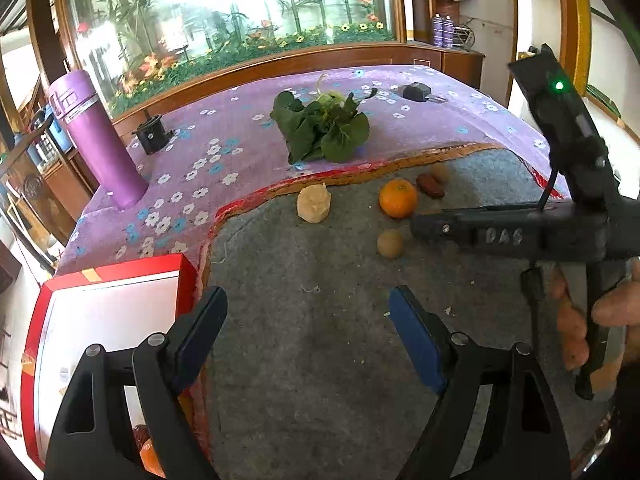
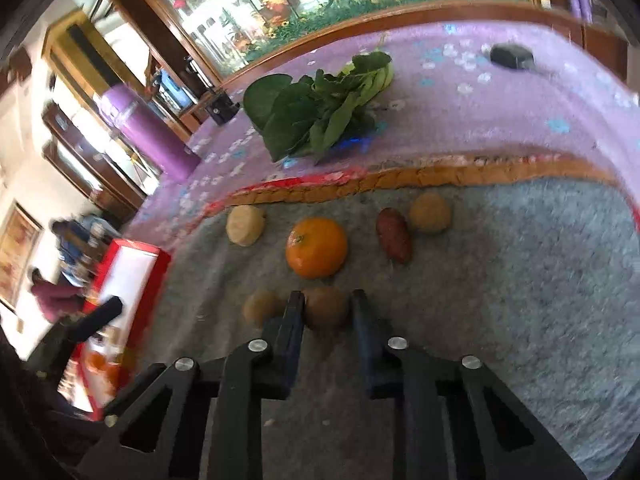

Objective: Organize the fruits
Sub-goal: 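Grasp a brown round nut with the left gripper while the right gripper grasps another nut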

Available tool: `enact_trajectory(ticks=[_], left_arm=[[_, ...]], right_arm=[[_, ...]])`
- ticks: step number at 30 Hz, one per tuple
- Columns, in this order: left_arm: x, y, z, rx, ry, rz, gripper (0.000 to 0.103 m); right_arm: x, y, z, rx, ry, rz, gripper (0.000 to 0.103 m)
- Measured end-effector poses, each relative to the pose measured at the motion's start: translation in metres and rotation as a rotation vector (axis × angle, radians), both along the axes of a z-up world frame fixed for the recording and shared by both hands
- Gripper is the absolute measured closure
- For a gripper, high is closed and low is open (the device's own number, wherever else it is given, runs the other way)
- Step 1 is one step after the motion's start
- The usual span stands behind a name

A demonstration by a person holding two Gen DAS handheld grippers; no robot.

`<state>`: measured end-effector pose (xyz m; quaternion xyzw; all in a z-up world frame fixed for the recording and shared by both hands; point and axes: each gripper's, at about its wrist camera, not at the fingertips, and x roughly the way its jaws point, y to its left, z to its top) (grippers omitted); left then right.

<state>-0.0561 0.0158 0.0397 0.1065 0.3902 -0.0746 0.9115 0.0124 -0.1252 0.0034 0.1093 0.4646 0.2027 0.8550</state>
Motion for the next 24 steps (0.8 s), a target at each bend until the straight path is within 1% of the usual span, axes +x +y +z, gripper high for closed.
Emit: enact_trajectory(ticks=[3, 5, 7, 10, 11, 13, 16, 18, 22, 24], left_arm=[[0.004, -0.001, -0.001, -0.013, 0.007, -0.007, 0.02], [0.007, -0.004, -0.001, -0.008, 0.011, -0.004, 0.02], [0.012, -0.009, -0.002, -0.008, 0.014, 0.0, 0.02], [0.02, -0.019, -0.005, -0.007, 0.023, -0.006, 0.02], [0.022, -0.022, -0.007, -0.004, 0.027, -0.009, 0.02], [0.028, -0.029, -0.01, -0.001, 0.045, -0.015, 0.02], [0.034, -0.034, -0.013, -0.013, 0.058, -0.023, 0.02], [0.038, -0.036, -0.016, -0.009, 0.068, -0.018, 0.02], [0.046, -0.039, -0.022, -0.024, 0.073, -0.006, 0.02], [0.05, -0.041, -0.025, -0.026, 0.077, -0.008, 0.027]], right_arm=[[-0.006, 0.013, 0.002, -0.109, -0.057, 0.029, 0.08], [-0.003, 0.013, 0.004, -0.121, -0.058, 0.031, 0.079], [-0.001, 0.006, 0.005, -0.107, -0.046, 0.012, 0.079], [0.002, -0.016, 0.004, -0.114, -0.027, -0.076, 0.079], [0.003, -0.022, 0.003, -0.092, -0.011, -0.083, 0.079], [0.005, -0.027, 0.002, -0.066, 0.008, -0.089, 0.079], [0.003, -0.024, 0.003, -0.091, -0.003, -0.084, 0.079], [0.003, -0.024, 0.003, -0.085, 0.0, -0.086, 0.079], [0.006, -0.033, 0.002, -0.017, 0.034, -0.101, 0.079], [0.008, -0.034, 0.001, -0.003, 0.041, -0.105, 0.079]])
